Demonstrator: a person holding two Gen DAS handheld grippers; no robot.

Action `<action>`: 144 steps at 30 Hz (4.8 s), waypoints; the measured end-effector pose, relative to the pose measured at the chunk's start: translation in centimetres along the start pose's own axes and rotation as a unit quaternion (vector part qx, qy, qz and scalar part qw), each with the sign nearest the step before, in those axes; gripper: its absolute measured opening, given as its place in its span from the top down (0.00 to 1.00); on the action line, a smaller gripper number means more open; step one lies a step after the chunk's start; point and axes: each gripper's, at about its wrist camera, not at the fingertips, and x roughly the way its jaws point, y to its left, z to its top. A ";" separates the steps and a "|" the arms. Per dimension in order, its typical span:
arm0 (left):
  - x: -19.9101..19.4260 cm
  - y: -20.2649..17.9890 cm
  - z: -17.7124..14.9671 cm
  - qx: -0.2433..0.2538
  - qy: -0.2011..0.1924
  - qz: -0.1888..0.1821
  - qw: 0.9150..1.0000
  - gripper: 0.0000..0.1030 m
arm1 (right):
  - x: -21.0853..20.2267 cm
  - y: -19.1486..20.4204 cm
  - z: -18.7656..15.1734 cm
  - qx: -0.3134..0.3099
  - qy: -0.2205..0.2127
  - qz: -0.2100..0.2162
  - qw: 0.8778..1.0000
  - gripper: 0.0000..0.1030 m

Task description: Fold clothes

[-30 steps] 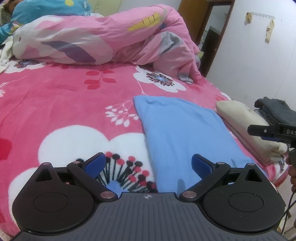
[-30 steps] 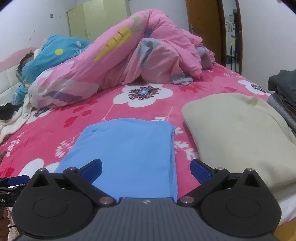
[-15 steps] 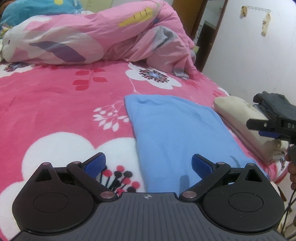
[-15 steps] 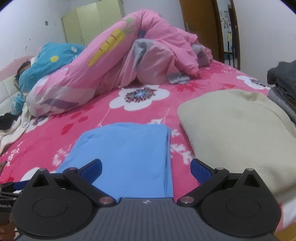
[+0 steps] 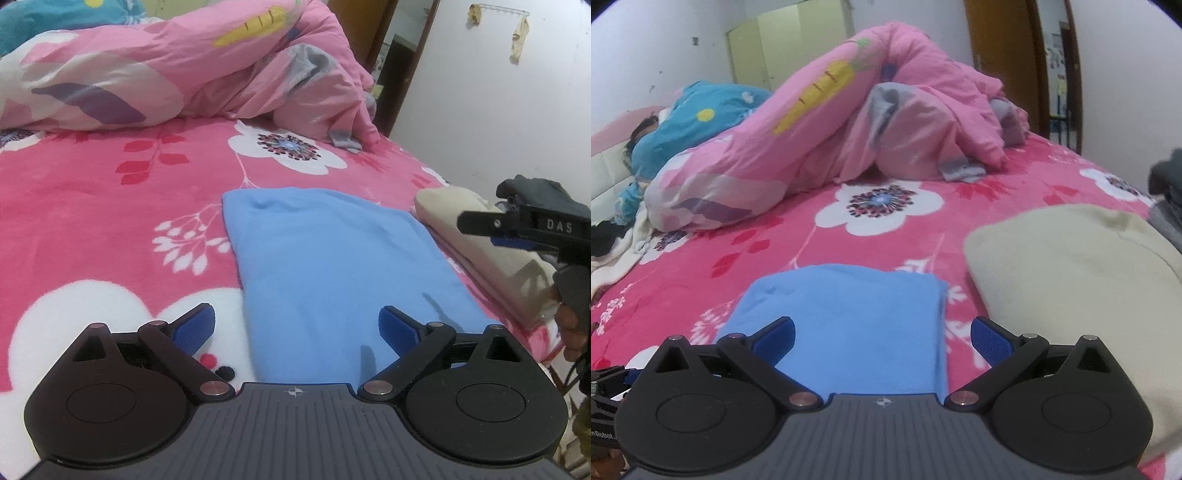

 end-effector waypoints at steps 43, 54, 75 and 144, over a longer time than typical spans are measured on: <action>-0.5 3.8 0.0 -0.044 -0.017 -0.058 0.997 0.39 | 6.0 0.6 -0.7 0.141 0.086 -0.093 0.982 0.00; 5.4 4.6 3.7 -0.081 0.058 -0.106 0.989 0.43 | 7.9 -1.6 -0.6 0.195 0.088 -0.095 0.972 0.00; 10.2 6.7 7.2 -0.155 0.085 -0.134 0.975 0.44 | 9.4 -3.4 0.7 0.261 0.093 -0.033 0.960 0.04; -10.6 -11.5 11.1 0.011 -0.243 -0.202 0.949 0.98 | -20.9 -2.5 4.9 0.007 -0.302 0.031 0.953 0.88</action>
